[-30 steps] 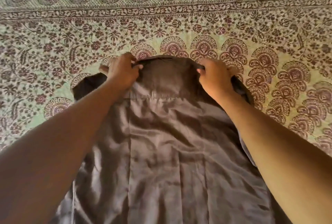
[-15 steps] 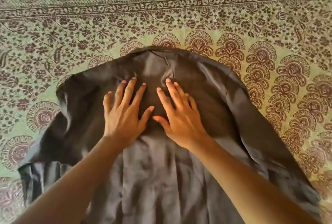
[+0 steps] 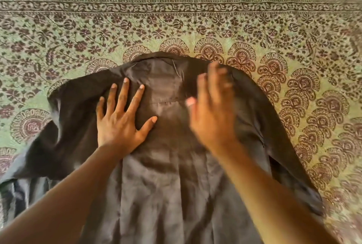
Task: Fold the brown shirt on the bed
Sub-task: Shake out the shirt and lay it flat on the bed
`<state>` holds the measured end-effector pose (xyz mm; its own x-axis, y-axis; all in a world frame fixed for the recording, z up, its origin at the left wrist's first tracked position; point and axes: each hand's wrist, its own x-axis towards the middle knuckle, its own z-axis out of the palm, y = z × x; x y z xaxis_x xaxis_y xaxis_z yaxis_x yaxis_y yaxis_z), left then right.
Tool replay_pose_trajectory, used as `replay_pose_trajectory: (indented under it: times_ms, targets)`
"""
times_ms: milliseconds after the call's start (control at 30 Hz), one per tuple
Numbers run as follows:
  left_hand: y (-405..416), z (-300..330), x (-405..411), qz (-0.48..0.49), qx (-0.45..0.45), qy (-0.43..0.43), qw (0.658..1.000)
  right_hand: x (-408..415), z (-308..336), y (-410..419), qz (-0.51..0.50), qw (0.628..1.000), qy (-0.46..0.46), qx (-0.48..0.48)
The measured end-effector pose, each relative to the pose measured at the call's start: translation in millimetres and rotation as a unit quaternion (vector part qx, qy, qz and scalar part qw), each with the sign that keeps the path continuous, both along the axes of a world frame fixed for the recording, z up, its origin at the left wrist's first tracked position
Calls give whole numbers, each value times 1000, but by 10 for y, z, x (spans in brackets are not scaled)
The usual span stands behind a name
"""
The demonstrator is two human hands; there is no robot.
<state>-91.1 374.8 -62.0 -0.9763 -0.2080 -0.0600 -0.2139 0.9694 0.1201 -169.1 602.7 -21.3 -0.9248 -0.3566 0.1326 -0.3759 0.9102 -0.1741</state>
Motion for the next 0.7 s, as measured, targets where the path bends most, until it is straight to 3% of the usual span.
replay_pose_trajectory:
  times_ms: [67,133,233,333,433,533,633,700]
  targets:
    - [-9,-21,5,-5,3,10,1000,464,-123,-238,154,983,-95,26]
    - [-15,-35,13,-3,5,16,1000,536,-303,9,181,974,-113,81]
    - [-17,-45,2,2,9,16,1000,134,-385,913,34,988,-91,121]
    - [-6,-39,1,1,8,15,1000,-380,-287,1734,-145,969,-125,154]
    - [-10,-30,-4,4,7,8,1000,-541,-36,1634,-278,951,-98,89]
    - [-2,-35,-16,7,1,5,1000,-152,67,791,-167,984,-3,55]
    - [-10,-42,-3,1,-5,11,1000,534,-102,-141,69,994,-84,33]
    - [-22,-54,-6,-6,-4,16,1000,728,-273,-234,136,982,-118,53]
